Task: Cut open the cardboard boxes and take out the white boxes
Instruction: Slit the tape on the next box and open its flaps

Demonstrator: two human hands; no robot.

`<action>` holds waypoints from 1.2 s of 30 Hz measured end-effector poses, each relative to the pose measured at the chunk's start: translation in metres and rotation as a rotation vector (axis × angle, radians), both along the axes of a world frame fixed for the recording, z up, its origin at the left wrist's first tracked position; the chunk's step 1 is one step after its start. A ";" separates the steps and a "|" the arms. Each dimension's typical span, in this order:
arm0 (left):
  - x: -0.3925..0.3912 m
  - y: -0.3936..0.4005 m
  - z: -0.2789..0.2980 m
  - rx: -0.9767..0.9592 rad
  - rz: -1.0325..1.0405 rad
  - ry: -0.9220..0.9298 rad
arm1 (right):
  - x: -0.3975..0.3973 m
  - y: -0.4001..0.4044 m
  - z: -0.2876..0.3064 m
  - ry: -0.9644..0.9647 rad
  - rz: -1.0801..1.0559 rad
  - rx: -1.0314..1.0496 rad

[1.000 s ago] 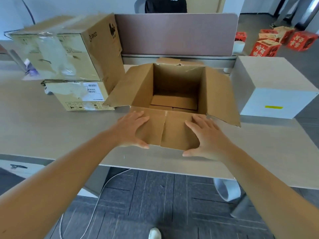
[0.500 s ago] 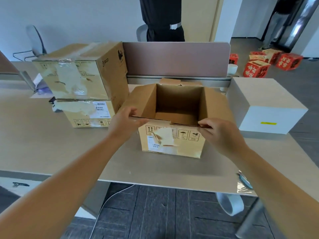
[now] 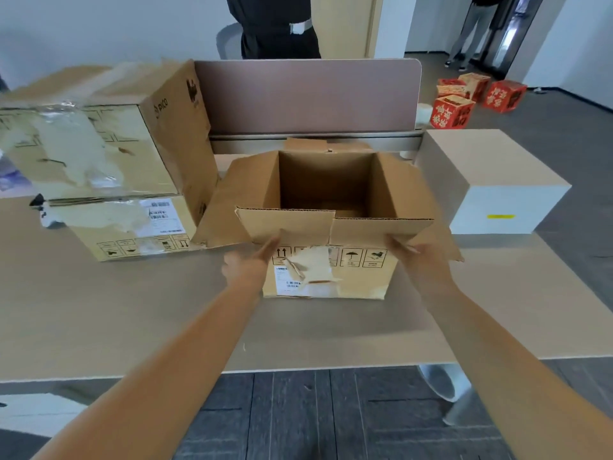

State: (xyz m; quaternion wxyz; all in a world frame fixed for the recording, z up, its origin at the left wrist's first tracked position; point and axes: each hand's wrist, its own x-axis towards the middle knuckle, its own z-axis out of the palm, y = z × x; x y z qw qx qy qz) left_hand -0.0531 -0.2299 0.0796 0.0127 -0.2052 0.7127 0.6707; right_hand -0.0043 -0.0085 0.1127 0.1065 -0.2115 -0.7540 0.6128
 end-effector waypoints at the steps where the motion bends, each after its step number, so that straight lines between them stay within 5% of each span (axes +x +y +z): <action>1: -0.005 0.000 -0.008 0.012 -0.054 0.001 | -0.003 0.000 -0.008 -0.003 0.033 -0.028; 16: -0.026 0.015 -0.020 0.143 -0.024 0.064 | -0.033 0.001 -0.054 -0.041 -0.022 -0.191; 27: -0.028 0.005 0.074 0.077 -0.044 0.303 | -0.037 0.002 0.043 0.199 -0.038 -0.074; 36: -0.040 -0.017 0.124 -0.065 -0.149 0.230 | -0.046 0.007 0.090 0.149 0.059 0.084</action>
